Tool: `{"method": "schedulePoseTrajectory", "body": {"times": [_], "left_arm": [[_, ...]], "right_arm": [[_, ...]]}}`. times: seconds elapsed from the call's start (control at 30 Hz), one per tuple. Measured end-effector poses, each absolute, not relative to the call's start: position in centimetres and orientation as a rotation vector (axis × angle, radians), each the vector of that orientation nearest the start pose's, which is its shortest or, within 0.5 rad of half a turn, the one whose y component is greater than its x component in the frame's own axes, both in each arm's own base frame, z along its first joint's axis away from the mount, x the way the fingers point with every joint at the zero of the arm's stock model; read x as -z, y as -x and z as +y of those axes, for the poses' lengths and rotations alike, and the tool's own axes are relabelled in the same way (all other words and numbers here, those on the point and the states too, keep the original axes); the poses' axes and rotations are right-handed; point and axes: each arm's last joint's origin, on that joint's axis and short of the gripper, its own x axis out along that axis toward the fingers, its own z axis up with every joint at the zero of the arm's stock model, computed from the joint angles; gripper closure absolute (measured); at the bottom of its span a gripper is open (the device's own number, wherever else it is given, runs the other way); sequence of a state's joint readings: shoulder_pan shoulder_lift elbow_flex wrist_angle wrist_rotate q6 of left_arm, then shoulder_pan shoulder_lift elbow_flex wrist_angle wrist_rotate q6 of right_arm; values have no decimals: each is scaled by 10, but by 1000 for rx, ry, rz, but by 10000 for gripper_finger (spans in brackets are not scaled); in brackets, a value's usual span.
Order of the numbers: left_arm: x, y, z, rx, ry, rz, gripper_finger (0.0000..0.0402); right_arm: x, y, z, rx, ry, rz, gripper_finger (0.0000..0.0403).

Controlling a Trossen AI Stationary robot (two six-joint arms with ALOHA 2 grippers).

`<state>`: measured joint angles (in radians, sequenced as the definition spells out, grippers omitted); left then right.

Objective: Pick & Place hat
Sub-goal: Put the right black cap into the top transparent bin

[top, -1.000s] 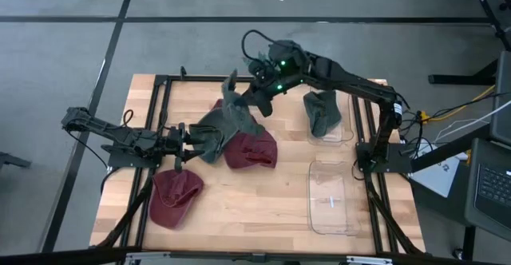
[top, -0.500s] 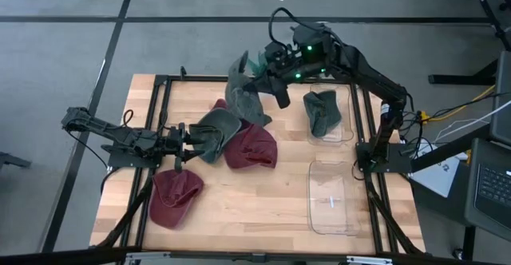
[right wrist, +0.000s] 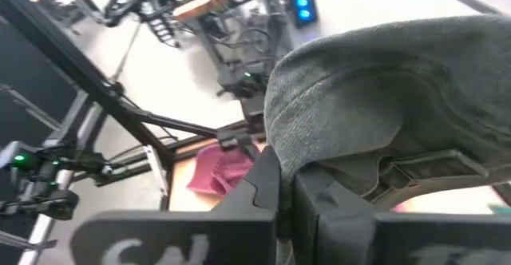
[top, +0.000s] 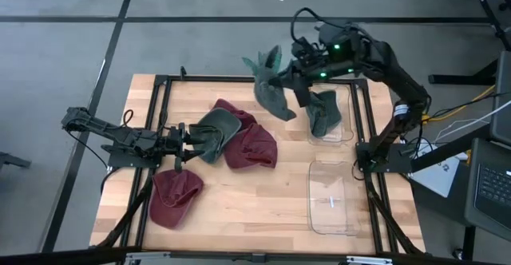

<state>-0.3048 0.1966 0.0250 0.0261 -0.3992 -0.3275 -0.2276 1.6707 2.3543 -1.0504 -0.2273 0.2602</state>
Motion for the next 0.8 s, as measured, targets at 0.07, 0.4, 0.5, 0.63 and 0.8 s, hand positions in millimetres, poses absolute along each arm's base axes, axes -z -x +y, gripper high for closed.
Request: {"method": "schedulePoseTrajectory", "body": {"times": [0.07, 0.4, 0.5, 0.63, 0.8], "left_arm": [[-159, -105, -21, -116, 277, 120, 212], [-159, -105, -21, -116, 277, 120, 212], [-159, -105, -21, -116, 277, 120, 212], [-159, -105, -21, -116, 277, 119, 210], [-159, -105, -21, -116, 277, 120, 212]], "right_arm": [[-536, -271, -57, 73, -338, 362, 396], [-547, -224, -47, 103, -329, 395, 396], [-552, -203, -42, 102, -328, 392, 396], [-556, -170, -34, 106, -332, 410, 396], [-555, -132, -28, 184, -324, 456, 396]]}}
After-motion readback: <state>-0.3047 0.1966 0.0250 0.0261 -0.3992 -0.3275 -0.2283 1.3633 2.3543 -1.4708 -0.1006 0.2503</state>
